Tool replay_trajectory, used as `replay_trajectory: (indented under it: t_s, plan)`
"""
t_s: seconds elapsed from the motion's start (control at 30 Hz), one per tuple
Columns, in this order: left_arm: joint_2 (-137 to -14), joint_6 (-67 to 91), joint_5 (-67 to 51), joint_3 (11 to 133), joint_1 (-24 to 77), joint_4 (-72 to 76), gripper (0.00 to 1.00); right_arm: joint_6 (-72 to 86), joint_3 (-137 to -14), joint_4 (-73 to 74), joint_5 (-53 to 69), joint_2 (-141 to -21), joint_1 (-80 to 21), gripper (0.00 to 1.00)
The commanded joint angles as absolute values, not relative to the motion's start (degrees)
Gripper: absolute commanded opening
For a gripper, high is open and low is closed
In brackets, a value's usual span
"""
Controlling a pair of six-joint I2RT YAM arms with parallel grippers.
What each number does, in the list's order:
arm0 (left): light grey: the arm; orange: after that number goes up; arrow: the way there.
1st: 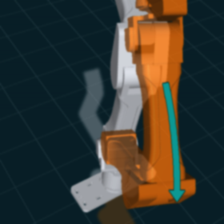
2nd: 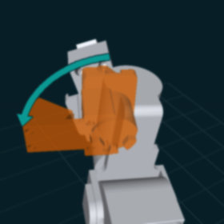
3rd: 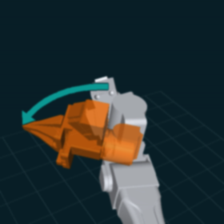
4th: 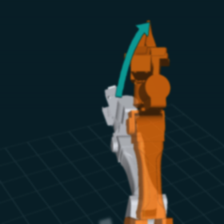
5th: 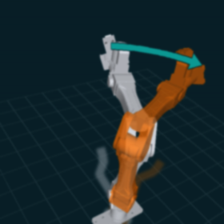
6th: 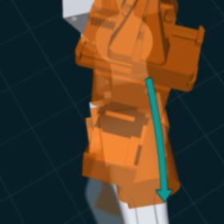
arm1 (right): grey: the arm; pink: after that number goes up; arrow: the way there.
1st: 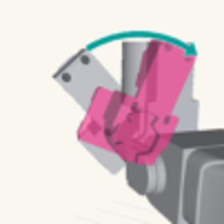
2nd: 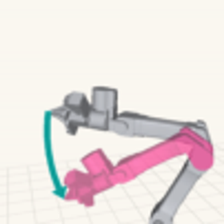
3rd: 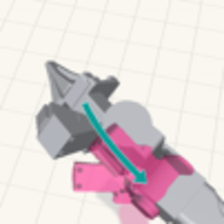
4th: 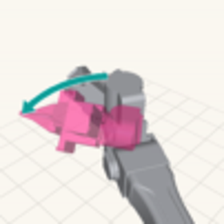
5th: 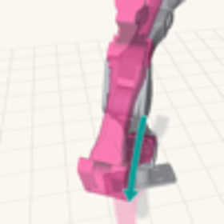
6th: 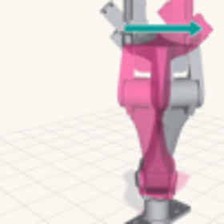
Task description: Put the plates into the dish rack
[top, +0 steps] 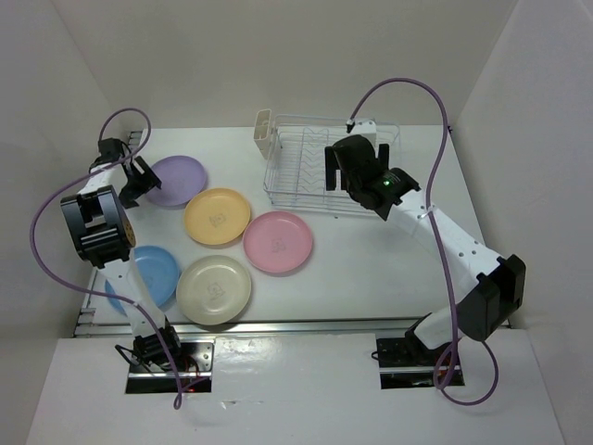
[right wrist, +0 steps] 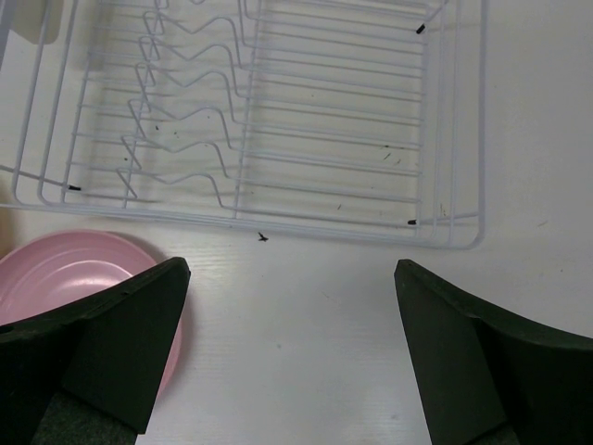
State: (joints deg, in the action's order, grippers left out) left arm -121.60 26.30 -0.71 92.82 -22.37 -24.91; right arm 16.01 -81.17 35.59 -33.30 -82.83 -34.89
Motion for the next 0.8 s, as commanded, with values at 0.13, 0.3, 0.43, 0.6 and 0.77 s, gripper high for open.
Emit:
replay_trajectory:
  t_s: [0.13, 0.3, 0.43, 0.6, 0.77]
  plan:
    - [-125.94, 27.16, -4.83, 95.1, -21.97, -21.27, 0.8, 16.35, -85.08, 35.77, -31.2, -84.98, -34.89, 1.0]
    - [-126.47, 27.16, -4.83, 93.61, -20.21, -18.73, 0.67, 16.35, -85.61, 36.3, -31.2, -84.99, -34.89, 1.0]
    - [-125.86, 26.54, -5.53, 93.42, -18.2, -17.58, 0.41, 16.35, -85.61, 36.3, -31.2, -84.99, -34.89, 1.0]
    - [-127.09, 26.02, -6.24, 95.54, -17.58, -21.09, 0.0, 16.35, -86.13, 36.3, -31.2, -84.99, -34.89, 1.0]
    - [-123.23, 26.01, -6.24, 91.16, -16.96, -19.34, 0.0, 15.83, -86.13, 35.77, -30.67, -84.99, -34.89, 1.0]
